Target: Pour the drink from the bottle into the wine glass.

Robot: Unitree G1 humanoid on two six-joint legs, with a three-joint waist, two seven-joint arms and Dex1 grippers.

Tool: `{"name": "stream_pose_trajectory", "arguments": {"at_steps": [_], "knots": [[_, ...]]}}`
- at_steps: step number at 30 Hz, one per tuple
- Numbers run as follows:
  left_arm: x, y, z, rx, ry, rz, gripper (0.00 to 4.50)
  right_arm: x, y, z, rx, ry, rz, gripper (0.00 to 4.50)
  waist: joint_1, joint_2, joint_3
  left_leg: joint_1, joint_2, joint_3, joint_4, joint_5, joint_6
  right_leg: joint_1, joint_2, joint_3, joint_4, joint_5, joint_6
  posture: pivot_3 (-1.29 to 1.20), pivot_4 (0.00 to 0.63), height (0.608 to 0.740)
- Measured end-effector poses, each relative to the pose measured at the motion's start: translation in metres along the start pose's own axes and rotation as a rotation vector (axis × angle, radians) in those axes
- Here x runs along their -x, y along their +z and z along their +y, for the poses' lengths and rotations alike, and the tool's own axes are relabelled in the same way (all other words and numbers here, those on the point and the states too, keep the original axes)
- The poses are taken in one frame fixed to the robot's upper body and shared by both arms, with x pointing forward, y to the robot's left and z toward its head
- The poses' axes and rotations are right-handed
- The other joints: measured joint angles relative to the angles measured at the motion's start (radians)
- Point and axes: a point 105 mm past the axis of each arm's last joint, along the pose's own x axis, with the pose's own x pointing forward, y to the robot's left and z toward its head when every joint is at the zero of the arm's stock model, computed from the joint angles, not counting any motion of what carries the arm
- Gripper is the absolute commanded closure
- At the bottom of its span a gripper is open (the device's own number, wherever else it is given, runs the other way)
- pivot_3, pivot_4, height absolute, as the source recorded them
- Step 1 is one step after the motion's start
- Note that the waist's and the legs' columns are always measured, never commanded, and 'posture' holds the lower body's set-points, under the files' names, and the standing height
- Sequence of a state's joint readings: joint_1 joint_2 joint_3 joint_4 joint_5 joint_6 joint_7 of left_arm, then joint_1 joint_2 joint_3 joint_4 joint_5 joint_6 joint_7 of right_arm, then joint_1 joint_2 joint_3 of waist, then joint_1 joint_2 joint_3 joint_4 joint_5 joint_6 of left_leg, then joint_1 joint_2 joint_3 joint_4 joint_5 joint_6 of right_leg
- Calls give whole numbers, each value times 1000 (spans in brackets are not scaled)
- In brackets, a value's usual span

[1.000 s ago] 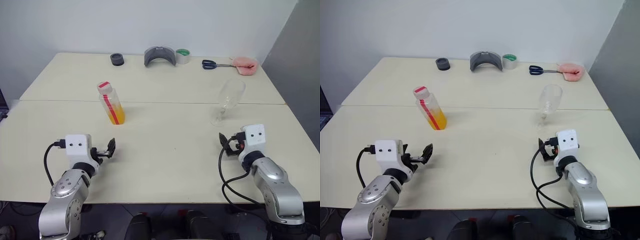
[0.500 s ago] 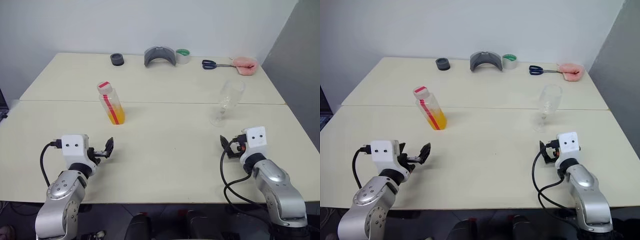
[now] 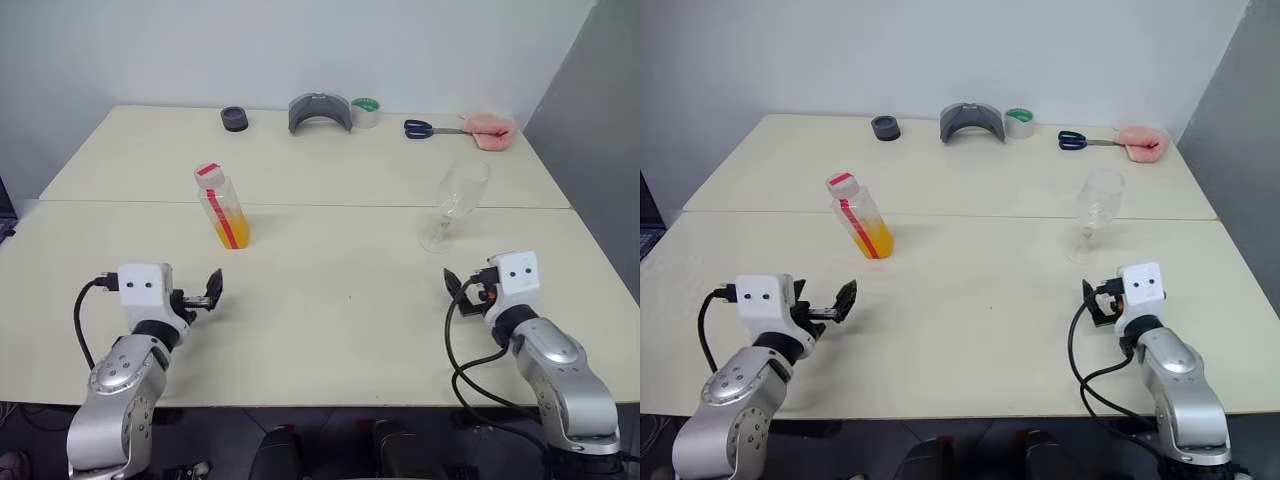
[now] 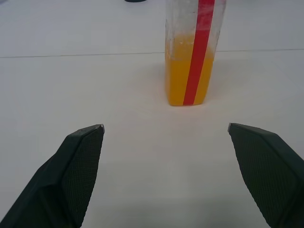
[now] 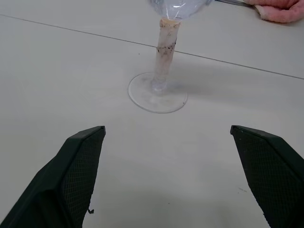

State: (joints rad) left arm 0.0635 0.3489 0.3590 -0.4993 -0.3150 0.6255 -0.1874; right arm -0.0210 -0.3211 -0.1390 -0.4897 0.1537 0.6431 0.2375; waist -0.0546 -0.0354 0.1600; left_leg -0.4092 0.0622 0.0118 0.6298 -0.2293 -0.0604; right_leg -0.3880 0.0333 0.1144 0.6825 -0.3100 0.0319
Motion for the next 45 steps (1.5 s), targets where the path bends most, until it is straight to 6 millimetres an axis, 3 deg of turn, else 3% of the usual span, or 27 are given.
{"name": "stream_pose_trajectory", "arguments": {"at_steps": [12,23,33,45], "knots": [[-7,16,9,-56,80,-35,11,4,31,10,-26,73,-164,0,0,0,0,0,0,0,0,0,0,0,0,-1,0,0,0,0,150,740],[-12,24,-7,3,-19,-64,11,13,74,41,-36,498,-305,0,0,0,0,0,0,-1,0,0,0,1,0,-2,0,0,0,0,150,740],[-21,51,-11,2,-39,-148,11,16,86,57,6,715,-328,0,1,0,0,0,0,-1,1,0,0,1,0,-3,0,0,-1,0,150,740],[-39,58,-6,-5,-24,-168,11,11,89,63,13,751,-344,0,5,0,0,0,0,-2,1,0,0,1,0,-3,0,1,-1,0,150,740]]}}
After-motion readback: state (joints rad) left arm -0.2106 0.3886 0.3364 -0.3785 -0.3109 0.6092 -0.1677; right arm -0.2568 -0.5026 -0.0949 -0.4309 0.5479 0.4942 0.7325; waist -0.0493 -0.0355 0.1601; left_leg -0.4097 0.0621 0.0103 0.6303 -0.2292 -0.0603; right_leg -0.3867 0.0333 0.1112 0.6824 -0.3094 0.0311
